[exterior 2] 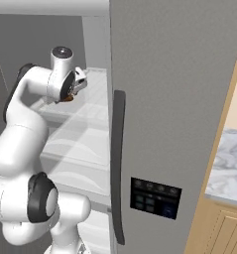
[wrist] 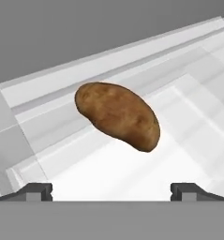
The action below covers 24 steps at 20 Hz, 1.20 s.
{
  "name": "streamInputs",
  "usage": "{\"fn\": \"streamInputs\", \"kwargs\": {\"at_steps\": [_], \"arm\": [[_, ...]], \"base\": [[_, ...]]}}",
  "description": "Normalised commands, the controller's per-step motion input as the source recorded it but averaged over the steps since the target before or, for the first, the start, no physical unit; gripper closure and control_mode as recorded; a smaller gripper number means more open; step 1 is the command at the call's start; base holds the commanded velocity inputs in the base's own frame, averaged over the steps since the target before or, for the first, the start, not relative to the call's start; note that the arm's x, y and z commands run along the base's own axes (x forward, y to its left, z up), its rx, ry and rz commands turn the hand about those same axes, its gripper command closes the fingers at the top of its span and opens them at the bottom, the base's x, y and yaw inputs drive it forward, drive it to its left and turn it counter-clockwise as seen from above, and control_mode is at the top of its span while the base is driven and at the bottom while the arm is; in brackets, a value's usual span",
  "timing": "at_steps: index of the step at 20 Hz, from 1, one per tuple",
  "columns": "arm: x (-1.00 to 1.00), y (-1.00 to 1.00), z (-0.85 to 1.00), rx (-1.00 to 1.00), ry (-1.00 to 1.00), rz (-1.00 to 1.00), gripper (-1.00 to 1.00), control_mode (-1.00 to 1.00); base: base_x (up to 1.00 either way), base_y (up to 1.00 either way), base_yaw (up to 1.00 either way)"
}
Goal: Take the cheese, chicken drumstick, and potato from the fridge and place them on the plate on the dining counter to create an appetizer plate.
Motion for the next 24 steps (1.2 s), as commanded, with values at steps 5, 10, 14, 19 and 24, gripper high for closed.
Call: {"fn": "streamInputs", "kwargs": {"at_steps": [5, 10, 14, 19, 24], "arm": [[0.25, 0.12, -0.13, -0.13, 0.0, 0.2, -1.0, -1.0], [0.25, 0.15, -0.07, -0.12, 0.0, 0.17, -1.0, -1.0], [0.23, 0.15, -0.01, -0.09, 0.0, 0.16, -1.0, -1.0], [0.3, 0.11, -0.04, -0.07, 0.0, 0.15, -1.0, -1.0], [0.33, 0.09, -0.15, -0.07, 0.0, 0.15, -1.0, -1.0]], "base": [[0.0, 0.0, 0.0], [0.0, 0.0, 0.0], [0.0, 0.0, 0.0], [0.0, 0.0, 0.0], [0.0, 0.0, 0.0]]}}
